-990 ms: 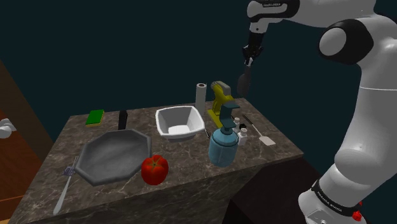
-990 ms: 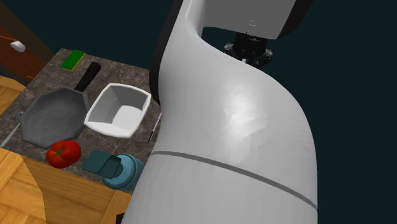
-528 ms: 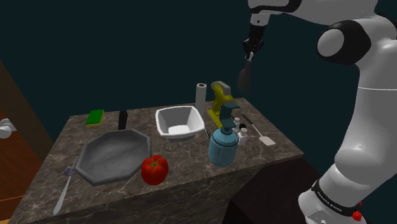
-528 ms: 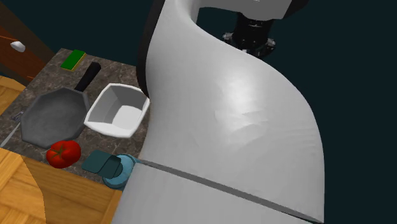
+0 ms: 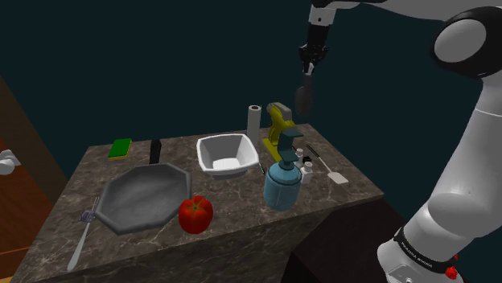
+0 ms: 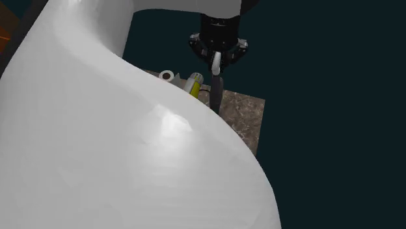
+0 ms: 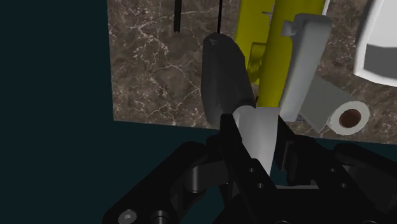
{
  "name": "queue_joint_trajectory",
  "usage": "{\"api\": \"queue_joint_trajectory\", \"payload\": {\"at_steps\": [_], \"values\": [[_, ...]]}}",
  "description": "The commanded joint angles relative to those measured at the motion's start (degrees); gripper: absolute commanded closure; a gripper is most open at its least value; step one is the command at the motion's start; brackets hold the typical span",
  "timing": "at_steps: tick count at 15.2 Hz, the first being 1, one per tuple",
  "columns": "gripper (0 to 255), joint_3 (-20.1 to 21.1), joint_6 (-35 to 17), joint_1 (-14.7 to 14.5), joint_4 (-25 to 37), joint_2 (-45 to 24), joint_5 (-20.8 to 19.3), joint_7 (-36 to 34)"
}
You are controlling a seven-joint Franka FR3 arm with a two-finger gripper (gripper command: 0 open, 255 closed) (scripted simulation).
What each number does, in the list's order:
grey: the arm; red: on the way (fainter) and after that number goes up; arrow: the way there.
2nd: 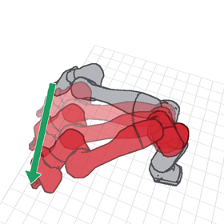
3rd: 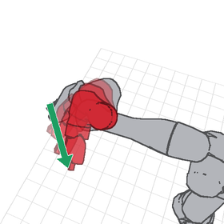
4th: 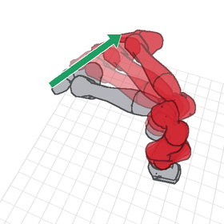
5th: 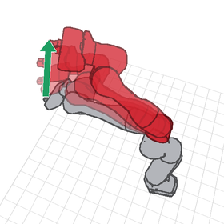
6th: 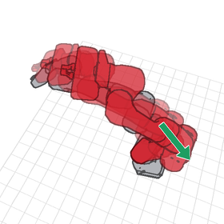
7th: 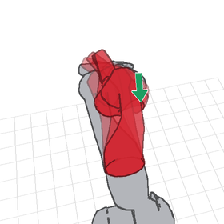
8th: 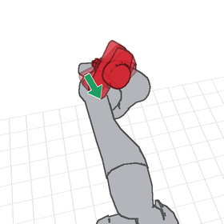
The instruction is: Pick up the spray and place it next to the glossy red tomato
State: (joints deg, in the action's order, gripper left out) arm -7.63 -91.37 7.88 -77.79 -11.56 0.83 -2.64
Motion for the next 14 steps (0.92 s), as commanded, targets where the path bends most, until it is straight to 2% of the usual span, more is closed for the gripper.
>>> {"api": "queue_joint_trajectory", "payload": {"at_steps": [1,7,14], "values": [[255,0.85,-0.06,-1.60,-3.25,3.19,-0.66,-2.41],[255,4.07,1.47,-5.88,-7.10,8.49,-1.72,-9.82],[255,8.46,4.35,-10.55,-7.85,11.94,-2.19,-18.79]]}}
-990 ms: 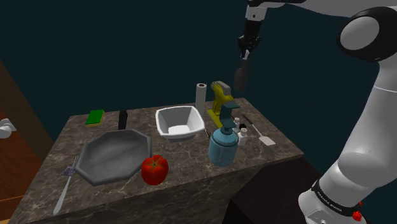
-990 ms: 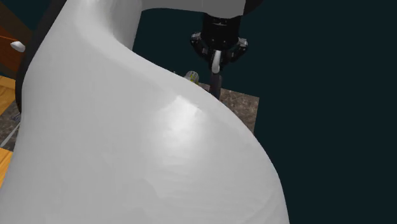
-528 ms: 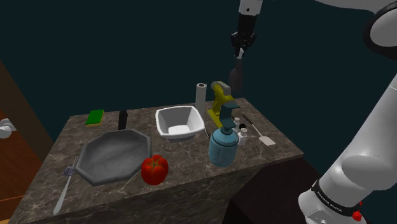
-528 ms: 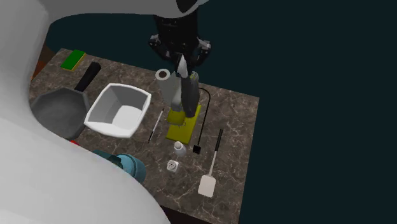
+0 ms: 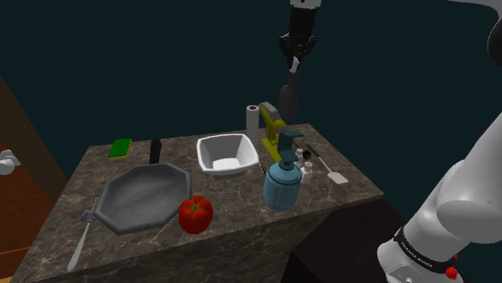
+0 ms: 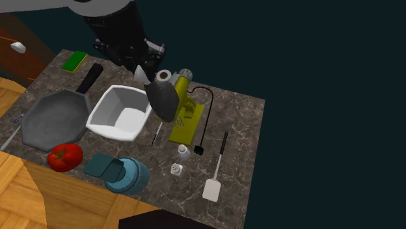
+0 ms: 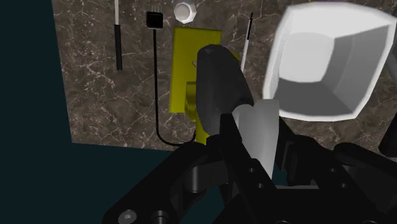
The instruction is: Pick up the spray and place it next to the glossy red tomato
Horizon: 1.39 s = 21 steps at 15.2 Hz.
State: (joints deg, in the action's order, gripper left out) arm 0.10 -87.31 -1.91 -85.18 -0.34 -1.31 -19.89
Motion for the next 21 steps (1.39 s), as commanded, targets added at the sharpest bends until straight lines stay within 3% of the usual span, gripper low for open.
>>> {"api": "queue_joint_trajectory", "payload": {"at_steps": [1,12,21], "values": [[255,1.39,0.78,-1.41,-0.26,0.96,-0.08,-2.84],[255,9.06,7.28,-8.93,7.52,-0.75,-0.70,-17.75],[255,15.35,15.55,-17.15,24.11,-9.84,-3.71,-30.77]]}}
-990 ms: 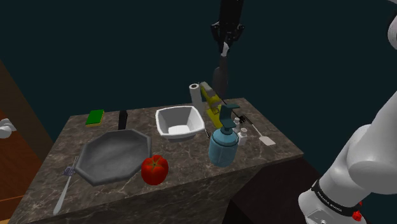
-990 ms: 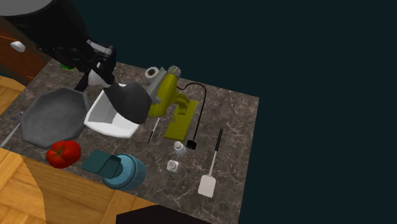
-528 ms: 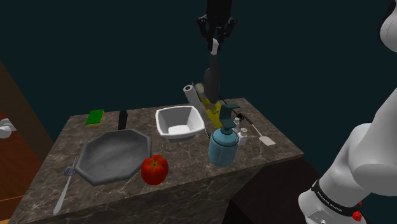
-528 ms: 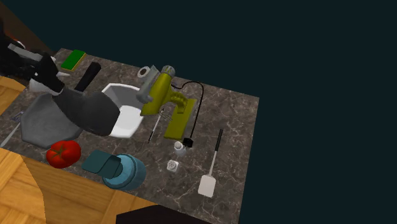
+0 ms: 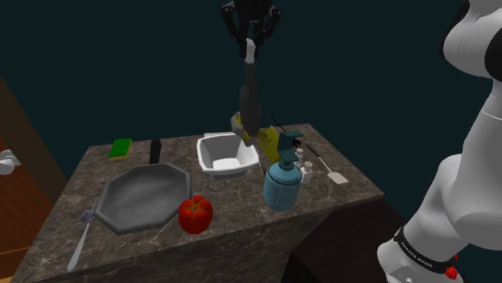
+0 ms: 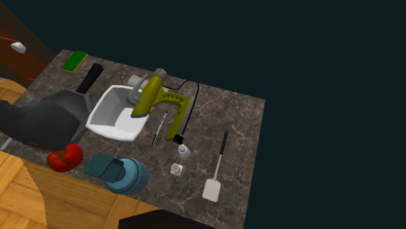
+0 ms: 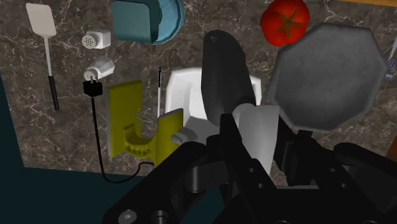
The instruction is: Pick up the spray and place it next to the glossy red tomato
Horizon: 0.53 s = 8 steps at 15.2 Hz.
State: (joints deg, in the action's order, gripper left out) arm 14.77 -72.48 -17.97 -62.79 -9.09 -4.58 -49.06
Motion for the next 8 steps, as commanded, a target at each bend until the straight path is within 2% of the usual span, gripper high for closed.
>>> {"api": "queue_joint_trajectory", "payload": {"at_steps": [1,3,4,8], "values": [[255,1.31,2.06,-2.35,4.63,-2.80,-1.11,-3.08],[255,2.44,5.34,-5.40,11.85,-7.03,-2.85,-5.95],[255,3.00,8.02,-7.74,17.77,-10.44,-4.31,-7.57],[255,2.75,1.47,-5.69,6.09,-5.17,-2.19,-7.37]]}}
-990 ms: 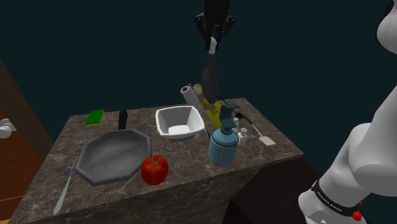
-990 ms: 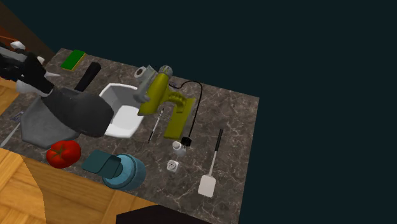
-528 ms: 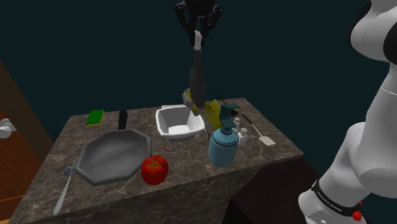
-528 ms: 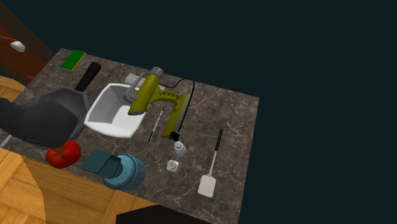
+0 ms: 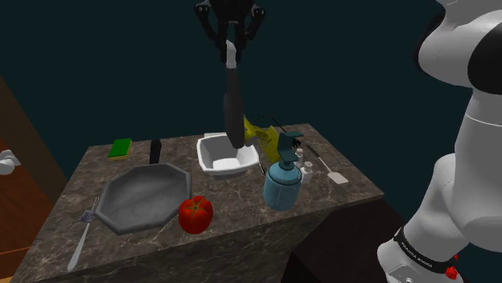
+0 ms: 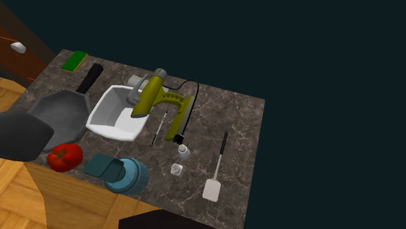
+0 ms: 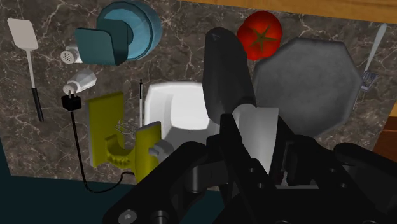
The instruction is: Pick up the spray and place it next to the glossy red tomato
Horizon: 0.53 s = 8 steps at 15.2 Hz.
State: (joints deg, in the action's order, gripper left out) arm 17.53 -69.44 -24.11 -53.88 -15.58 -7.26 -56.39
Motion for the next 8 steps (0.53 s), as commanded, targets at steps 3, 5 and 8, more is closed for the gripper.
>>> {"api": "queue_joint_trajectory", "payload": {"at_steps": [3,5,8], "values": [[255,-0.15,-5.39,1.36,-9.12,3.91,1.46,0.15],[255,-0.26,-7.67,1.79,-12.74,5.31,1.96,0.27],[255,-0.42,-10.84,2.28,-17.57,7.05,2.57,0.44]]}}
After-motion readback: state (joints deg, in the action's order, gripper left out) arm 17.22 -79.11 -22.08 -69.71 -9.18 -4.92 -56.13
